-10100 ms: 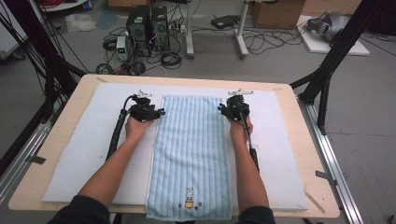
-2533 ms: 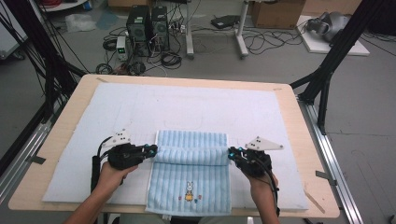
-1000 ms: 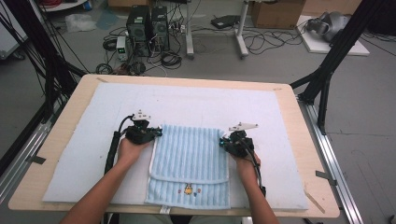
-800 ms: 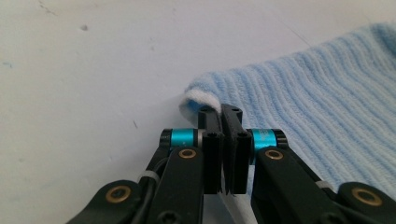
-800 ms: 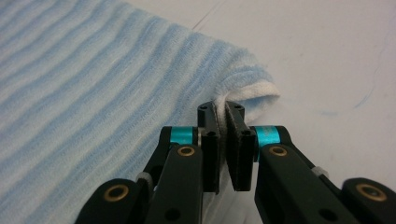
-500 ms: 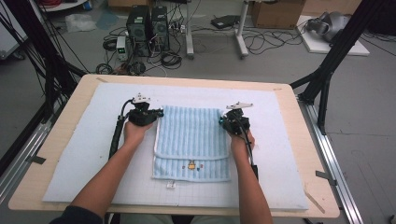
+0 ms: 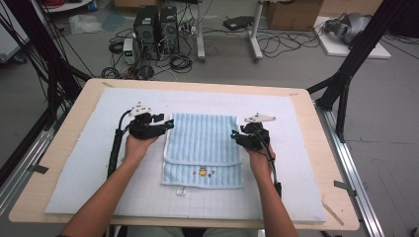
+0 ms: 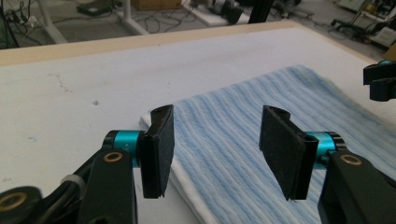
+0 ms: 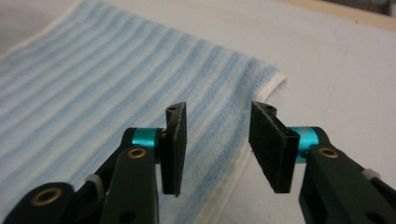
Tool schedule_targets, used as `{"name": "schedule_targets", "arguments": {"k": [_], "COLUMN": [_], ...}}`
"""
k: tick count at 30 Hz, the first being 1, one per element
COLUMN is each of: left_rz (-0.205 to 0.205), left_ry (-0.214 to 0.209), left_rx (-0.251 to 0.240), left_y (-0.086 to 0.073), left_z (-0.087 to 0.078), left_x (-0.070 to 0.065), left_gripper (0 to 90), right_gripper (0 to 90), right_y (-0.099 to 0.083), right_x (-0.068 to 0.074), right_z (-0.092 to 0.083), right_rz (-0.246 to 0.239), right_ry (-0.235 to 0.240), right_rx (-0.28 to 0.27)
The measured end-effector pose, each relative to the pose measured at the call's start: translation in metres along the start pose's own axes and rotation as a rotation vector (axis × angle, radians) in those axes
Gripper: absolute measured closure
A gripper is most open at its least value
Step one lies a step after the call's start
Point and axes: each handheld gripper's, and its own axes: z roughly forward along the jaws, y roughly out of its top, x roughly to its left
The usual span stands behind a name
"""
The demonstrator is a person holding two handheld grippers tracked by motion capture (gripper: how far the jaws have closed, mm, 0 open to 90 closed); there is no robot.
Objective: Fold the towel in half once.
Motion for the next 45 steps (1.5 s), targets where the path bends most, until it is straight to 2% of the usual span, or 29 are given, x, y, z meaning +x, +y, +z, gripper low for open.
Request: {"name": "schedule_targets", "arguments": {"k": [4,8,11,13,15,17,21,23,26,28,29,31,32,33,34,36,40,45], "left_rz": [-0.005,0.001,0.004,-0.015,-0.015,-0.008,0.018,0.037,0.082,0.085,0.084,0.1,0.112,0.117,0.134,0.142,0.143,0.141], "left_ry": [-0.036,-0.061,-0.074,-0.089,-0.095,-0.107,-0.109,-0.104,-0.074,-0.058,-0.053,-0.052,-0.048,-0.047,-0.047,-0.048,-0.051,-0.073], "left_rx": [-0.013,0.016,0.065,0.08,0.092,0.119,0.173,0.194,0.226,0.257,0.264,0.265,0.259,0.25,0.242,0.211,0.154,0.096], "left_y": [-0.009,-0.019,-0.028,-0.036,-0.041,-0.045,-0.057,-0.059,-0.059,-0.059,-0.059,-0.059,-0.059,-0.059,-0.058,-0.058,-0.054,-0.048], "left_z": [-0.015,-0.029,-0.036,-0.042,-0.044,-0.045,-0.044,-0.042,-0.038,-0.034,-0.033,-0.034,-0.035,-0.035,-0.036,-0.038,-0.047,-0.058], "left_x": [-0.006,-0.012,-0.017,-0.022,-0.026,-0.03,-0.039,-0.043,-0.049,-0.05,-0.05,-0.051,-0.052,-0.053,-0.054,-0.054,-0.053,-0.055], "left_gripper": [35.8,35.7,38.1,40.8,43.6,45.2,46.1,46.6,50.4,57.3,60.9,72.9,78.7,79.9,80.4,80.6,79.9,80.1], "right_gripper": [49.7,44.3,46.8,51.0,53.0,54.0,54.6,54.6,56.1,61.8,67.7,81.1,83.2,83.9,84.2,84.5,84.5,84.5], "right_y": [-0.007,-0.018,-0.03,-0.037,-0.046,-0.053,-0.061,-0.061,-0.062,-0.062,-0.061,-0.061,-0.06,-0.06,-0.06,-0.058,-0.056,-0.053], "right_x": [0.006,0.012,0.02,0.024,0.029,0.032,0.041,0.044,0.044,0.042,0.042,0.04,0.039,0.038,0.038,0.039,0.041,0.044], "right_z": [-0.018,-0.035,-0.046,-0.051,-0.056,-0.059,-0.058,-0.057,-0.051,-0.044,-0.041,-0.039,-0.04,-0.041,-0.042,-0.044,-0.048,-0.06], "right_rz": [-0.006,-0.008,-0.012,-0.029,-0.047,-0.037,-0.059,-0.056,-0.049,-0.041,-0.041,-0.065,-0.066,-0.065,-0.063,-0.075,-0.086,-0.091], "right_ry": [0.007,0.018,0.03,0.042,0.055,0.079,0.08,0.078,0.058,0.056,0.052,0.041,0.034,0.037,0.035,0.031,0.024,0.027], "right_rx": [-0.022,-0.043,-0.031,-0.014,0.016,0.031,0.055,0.058,0.074,0.09,0.104,0.121,0.121,0.114,0.11,0.102,0.084,0.031]}}
